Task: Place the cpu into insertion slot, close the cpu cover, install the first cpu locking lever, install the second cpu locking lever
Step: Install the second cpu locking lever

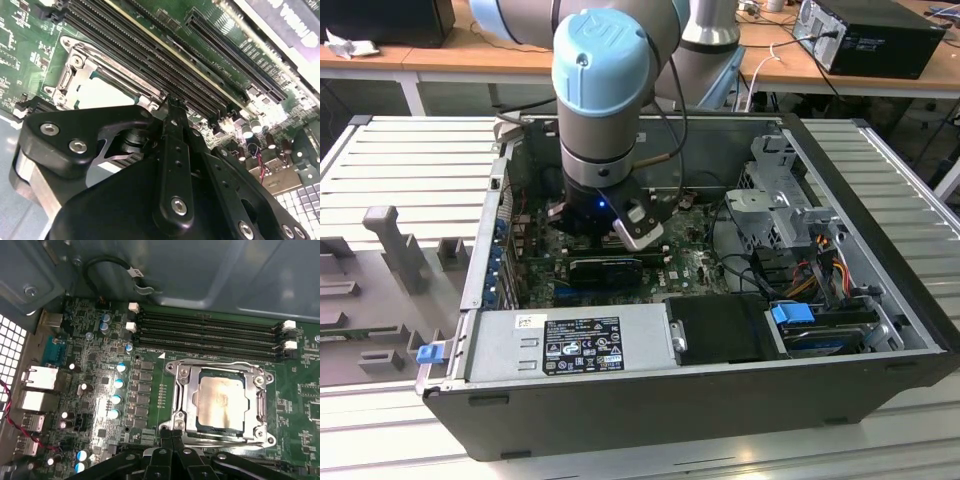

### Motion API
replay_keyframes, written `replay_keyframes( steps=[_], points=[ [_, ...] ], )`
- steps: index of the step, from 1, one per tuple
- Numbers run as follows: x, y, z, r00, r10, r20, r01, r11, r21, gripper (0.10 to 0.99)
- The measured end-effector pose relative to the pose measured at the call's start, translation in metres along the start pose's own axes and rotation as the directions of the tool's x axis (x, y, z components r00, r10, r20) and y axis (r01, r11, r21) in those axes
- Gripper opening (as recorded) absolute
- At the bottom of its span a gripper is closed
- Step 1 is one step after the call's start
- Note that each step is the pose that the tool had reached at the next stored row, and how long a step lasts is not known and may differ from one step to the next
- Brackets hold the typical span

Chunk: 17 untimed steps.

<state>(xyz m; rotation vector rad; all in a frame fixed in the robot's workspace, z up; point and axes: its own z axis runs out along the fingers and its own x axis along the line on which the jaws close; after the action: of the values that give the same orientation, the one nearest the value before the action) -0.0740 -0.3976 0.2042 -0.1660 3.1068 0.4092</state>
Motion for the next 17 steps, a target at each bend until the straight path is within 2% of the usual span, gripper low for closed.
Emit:
replay_keyframes(
  steps=[9,14,17],
  points=[
    [0.0009,-0.0029,0.0065,1.0000,0.000,0.0051,0.000,0.9988,-0.048,0.106],
    [0.0024,-0.0032,0.0086,1.0000,0.000,0.0059,0.001,0.9984,-0.056,0.106],
    [0.0025,-0.0021,0.0043,1.0000,0.000,0.0061,0.001,0.9984,-0.056,0.106]
  ],
)
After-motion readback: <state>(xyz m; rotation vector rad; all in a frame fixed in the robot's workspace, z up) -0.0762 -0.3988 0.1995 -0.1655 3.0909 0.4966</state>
